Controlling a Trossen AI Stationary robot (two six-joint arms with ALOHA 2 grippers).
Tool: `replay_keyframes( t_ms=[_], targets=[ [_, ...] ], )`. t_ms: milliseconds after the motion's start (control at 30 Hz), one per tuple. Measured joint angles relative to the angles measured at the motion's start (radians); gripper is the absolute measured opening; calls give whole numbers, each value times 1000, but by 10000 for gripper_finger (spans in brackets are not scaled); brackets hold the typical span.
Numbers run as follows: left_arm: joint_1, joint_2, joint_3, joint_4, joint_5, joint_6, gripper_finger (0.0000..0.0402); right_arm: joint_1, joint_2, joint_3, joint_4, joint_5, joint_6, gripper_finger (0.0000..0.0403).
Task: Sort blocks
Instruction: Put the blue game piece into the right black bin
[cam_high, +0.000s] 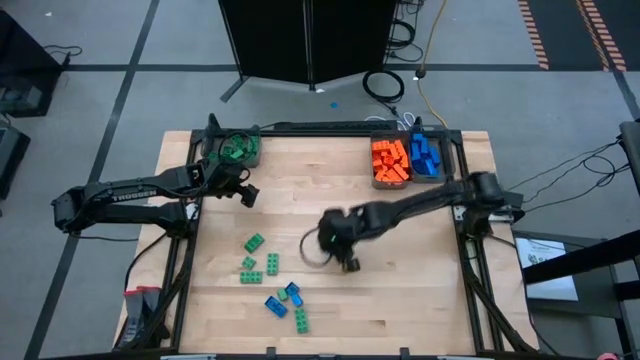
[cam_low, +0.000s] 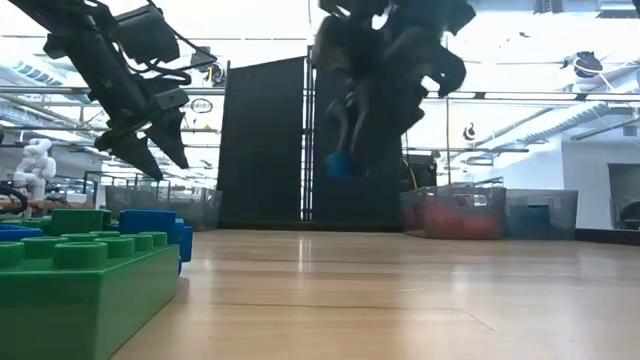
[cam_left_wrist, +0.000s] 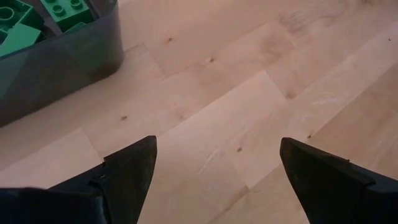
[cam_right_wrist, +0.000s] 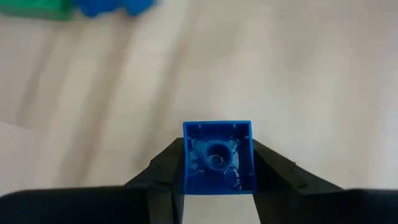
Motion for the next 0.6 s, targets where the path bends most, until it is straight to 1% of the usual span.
replay_keyframes(
  t_ms=[100, 167, 233, 400, 500, 600],
  targets=[
    [0, 0, 0, -2, 0, 0, 343, -73, -137, -92, -27, 40, 1, 118],
    [-1, 0, 0, -6, 0, -1, 343, -128, -251, -161, -21, 86, 2, 118],
    [-1, 0, 0, -5, 0, -5, 343, -190, -366, -236, -25, 159, 26, 118],
    [-1, 0, 0, 1, -6, -6, 343, -374, -609, -399, -28, 356, 152, 118],
    [-1, 0, 0, 2, -12, -6, 343, -484, -718, -462, -47, 464, 235, 118],
    [-1, 0, 0, 3, -13, -7, 343, -589, -774, -505, -97, 566, 355, 118]
  ],
)
